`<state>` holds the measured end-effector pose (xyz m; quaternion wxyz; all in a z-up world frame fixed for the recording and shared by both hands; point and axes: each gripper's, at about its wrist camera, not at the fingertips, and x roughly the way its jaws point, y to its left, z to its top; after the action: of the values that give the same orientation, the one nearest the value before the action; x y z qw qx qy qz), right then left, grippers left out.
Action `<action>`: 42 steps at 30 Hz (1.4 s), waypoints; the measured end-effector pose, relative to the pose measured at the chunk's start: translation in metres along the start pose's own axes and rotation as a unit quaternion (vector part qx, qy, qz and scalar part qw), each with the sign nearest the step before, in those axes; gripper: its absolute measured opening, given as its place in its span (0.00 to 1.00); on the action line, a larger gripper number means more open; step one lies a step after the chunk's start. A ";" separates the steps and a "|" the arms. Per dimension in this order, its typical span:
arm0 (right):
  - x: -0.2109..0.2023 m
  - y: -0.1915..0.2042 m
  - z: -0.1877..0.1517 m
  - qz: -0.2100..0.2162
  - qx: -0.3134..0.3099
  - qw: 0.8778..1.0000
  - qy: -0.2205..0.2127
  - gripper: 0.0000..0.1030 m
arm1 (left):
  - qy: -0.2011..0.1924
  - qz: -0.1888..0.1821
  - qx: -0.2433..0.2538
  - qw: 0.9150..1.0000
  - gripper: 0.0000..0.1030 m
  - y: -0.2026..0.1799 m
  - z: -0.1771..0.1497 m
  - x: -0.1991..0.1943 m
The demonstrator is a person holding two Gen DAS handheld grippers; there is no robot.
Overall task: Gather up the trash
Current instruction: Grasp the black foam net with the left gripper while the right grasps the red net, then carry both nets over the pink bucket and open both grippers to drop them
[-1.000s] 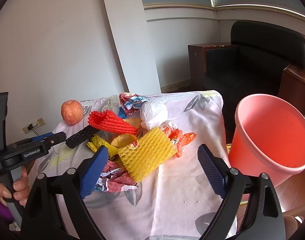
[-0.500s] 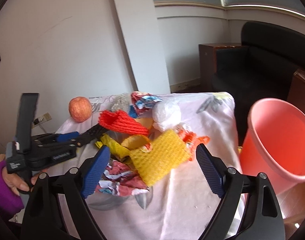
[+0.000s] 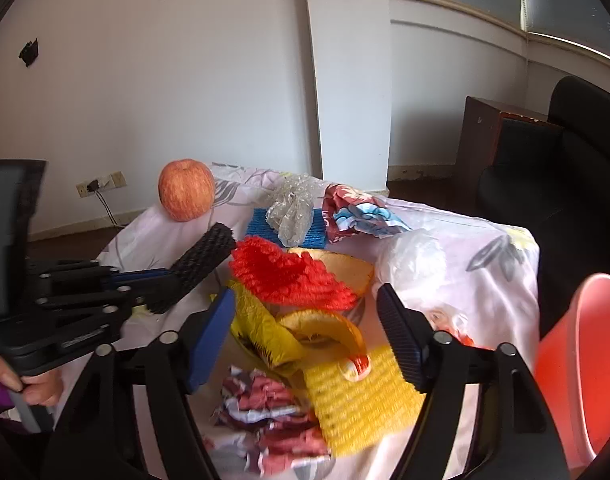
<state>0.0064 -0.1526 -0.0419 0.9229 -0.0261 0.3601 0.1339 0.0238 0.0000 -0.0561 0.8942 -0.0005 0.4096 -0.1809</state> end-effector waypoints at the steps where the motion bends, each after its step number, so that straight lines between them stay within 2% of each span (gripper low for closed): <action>1: 0.004 0.001 0.001 0.003 -0.001 1.000 0.004 0.55 | -0.001 -0.001 -0.002 1.000 0.09 0.001 0.000 -0.001; 4: 0.009 0.000 0.002 0.011 0.007 1.000 0.012 0.29 | -0.002 -0.007 -0.008 1.000 0.08 0.003 -0.002 -0.006; 5: 0.009 0.000 0.002 0.013 0.013 1.000 0.013 0.24 | -0.003 -0.007 -0.009 1.000 0.08 0.003 -0.002 -0.007; 8: 0.002 -0.003 0.000 0.029 0.030 0.999 0.008 0.15 | -0.006 -0.010 -0.013 1.000 0.08 0.003 -0.002 -0.010; 13: -0.020 -0.001 0.001 0.051 0.055 0.997 -0.015 0.14 | -0.014 -0.014 -0.017 1.000 0.08 0.001 0.001 -0.018; 17: -0.041 -0.002 0.001 0.095 0.082 0.991 -0.035 0.14 | -0.026 -0.019 -0.017 0.999 0.08 -0.006 0.004 -0.029; 23: -0.066 -0.017 -0.003 0.106 0.124 0.985 -0.061 0.14 | -0.049 -0.027 -0.010 0.998 0.08 -0.020 0.011 -0.049; 28: -0.093 -0.042 -0.009 0.058 0.153 0.982 -0.089 0.14 | -0.054 -0.045 0.002 0.998 0.08 -0.044 0.022 -0.054; 32: -0.112 -0.073 -0.019 0.013 0.186 0.977 -0.105 0.14 | -0.059 -0.067 0.031 0.996 0.08 -0.080 0.030 -0.054; 37: -0.138 -0.114 -0.040 -0.062 0.225 0.965 -0.118 0.14 | -0.059 -0.111 0.060 0.990 0.09 -0.127 0.038 -0.049; 42: -0.165 -0.155 -0.066 -0.135 0.264 0.946 -0.128 0.14 | -0.049 -0.167 0.081 0.981 0.09 -0.181 0.047 -0.039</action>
<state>-0.1122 -0.3485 0.0125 0.9444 0.1875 0.2549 -0.0894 -0.0232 -0.1632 0.0305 0.8675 -0.0053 0.3430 -0.3603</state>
